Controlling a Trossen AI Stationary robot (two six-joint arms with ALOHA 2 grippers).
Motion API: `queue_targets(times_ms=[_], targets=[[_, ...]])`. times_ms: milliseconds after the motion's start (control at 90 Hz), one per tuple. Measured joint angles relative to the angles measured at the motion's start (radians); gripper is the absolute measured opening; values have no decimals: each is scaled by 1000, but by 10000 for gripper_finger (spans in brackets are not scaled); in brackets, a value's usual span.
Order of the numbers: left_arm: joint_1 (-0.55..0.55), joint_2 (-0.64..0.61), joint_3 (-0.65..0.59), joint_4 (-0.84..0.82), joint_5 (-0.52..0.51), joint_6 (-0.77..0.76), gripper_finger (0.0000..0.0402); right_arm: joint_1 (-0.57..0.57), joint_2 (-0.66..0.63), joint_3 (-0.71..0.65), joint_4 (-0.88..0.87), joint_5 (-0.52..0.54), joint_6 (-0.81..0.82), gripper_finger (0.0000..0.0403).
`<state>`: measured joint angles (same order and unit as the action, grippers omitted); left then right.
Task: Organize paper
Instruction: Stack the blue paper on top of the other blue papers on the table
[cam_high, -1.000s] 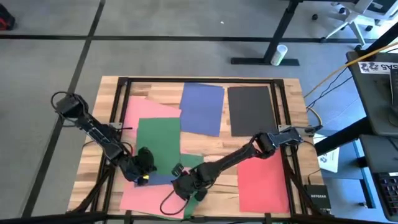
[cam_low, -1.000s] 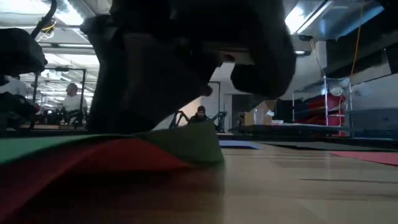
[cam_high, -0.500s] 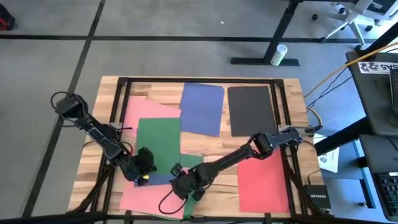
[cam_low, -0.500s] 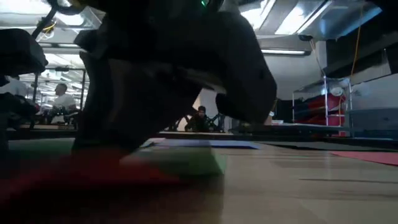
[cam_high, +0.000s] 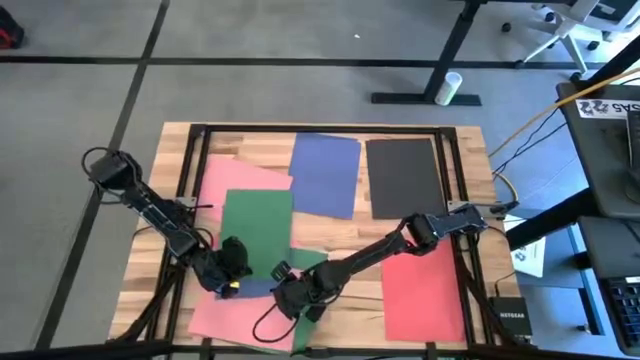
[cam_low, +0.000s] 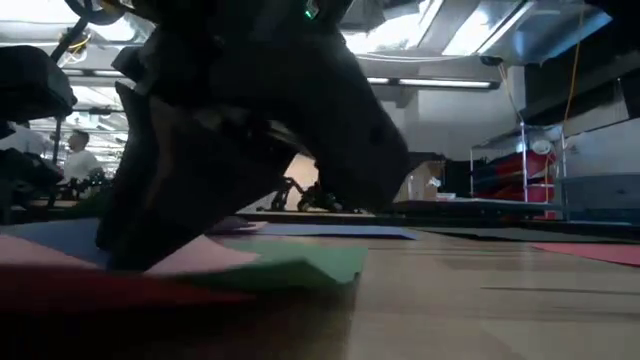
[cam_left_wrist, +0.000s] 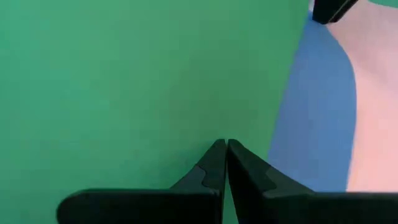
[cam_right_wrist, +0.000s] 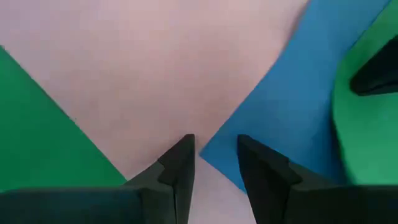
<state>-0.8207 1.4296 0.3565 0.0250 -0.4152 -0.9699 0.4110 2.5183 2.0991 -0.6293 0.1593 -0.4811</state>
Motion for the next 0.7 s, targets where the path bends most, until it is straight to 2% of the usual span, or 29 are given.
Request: queue_targets(times_ms=[700], targets=[[0,0,0,1,0,-3,0,20,-5,-1,-23,144,10,111]])
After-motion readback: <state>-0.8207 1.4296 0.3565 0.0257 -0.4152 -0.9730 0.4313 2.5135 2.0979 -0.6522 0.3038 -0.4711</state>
